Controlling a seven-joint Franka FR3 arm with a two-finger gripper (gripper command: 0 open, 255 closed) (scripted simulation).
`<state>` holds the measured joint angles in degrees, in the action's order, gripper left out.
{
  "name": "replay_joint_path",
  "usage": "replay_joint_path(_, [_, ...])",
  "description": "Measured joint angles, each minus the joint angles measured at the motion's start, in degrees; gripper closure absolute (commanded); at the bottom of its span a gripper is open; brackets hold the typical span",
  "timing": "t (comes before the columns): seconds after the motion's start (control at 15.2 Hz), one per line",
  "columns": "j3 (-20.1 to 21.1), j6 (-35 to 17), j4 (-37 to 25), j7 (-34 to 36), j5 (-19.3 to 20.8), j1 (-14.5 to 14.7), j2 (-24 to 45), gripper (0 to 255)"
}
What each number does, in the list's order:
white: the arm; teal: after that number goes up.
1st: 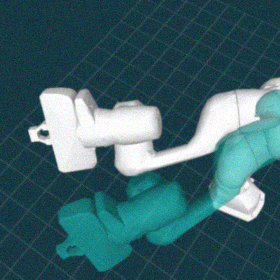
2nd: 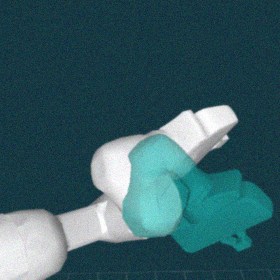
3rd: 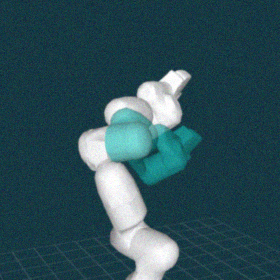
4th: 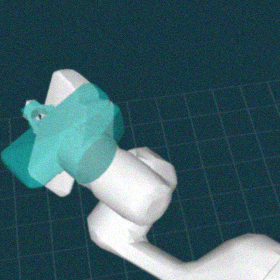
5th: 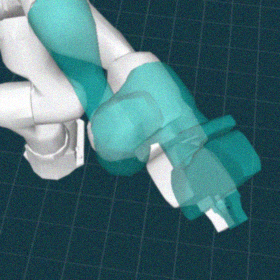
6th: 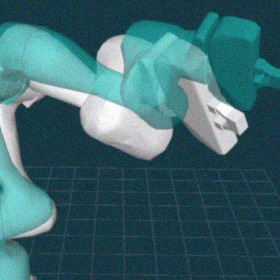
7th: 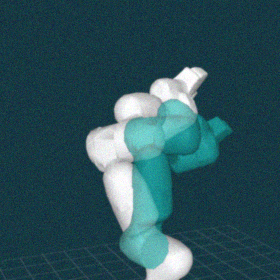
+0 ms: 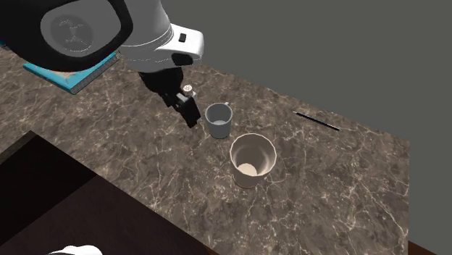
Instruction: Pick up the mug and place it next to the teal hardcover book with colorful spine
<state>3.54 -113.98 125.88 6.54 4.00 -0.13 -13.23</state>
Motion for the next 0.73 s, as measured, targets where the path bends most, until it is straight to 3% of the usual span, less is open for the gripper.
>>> replay_joint_path(0.73, [1.05, -6.73, -15.25, 1.22, 1.25, 0.91, 23.45, 0])
